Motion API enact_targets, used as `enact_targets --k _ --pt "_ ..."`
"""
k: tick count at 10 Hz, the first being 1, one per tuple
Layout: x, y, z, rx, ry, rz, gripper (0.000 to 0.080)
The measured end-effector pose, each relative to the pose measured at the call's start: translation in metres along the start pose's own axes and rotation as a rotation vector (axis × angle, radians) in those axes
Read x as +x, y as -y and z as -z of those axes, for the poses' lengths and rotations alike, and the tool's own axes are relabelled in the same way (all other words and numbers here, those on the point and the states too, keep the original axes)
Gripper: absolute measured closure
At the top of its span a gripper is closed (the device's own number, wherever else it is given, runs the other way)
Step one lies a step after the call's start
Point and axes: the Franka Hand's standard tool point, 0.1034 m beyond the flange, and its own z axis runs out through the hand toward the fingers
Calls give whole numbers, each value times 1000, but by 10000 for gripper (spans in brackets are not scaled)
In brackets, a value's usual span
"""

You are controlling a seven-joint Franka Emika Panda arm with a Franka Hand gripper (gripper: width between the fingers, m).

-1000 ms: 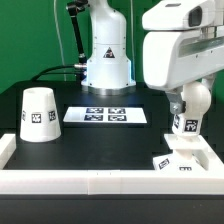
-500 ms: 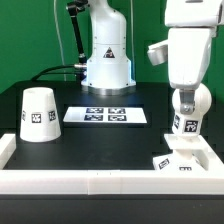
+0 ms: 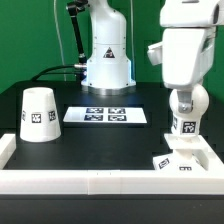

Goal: Assemble lamp

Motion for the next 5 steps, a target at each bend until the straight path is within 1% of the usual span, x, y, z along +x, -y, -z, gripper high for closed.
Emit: enact_targets --k 3,5 --pt "3 -1 3 -8 -9 -368 222" --pt "0 -4 2 -11 -7 -582 220"
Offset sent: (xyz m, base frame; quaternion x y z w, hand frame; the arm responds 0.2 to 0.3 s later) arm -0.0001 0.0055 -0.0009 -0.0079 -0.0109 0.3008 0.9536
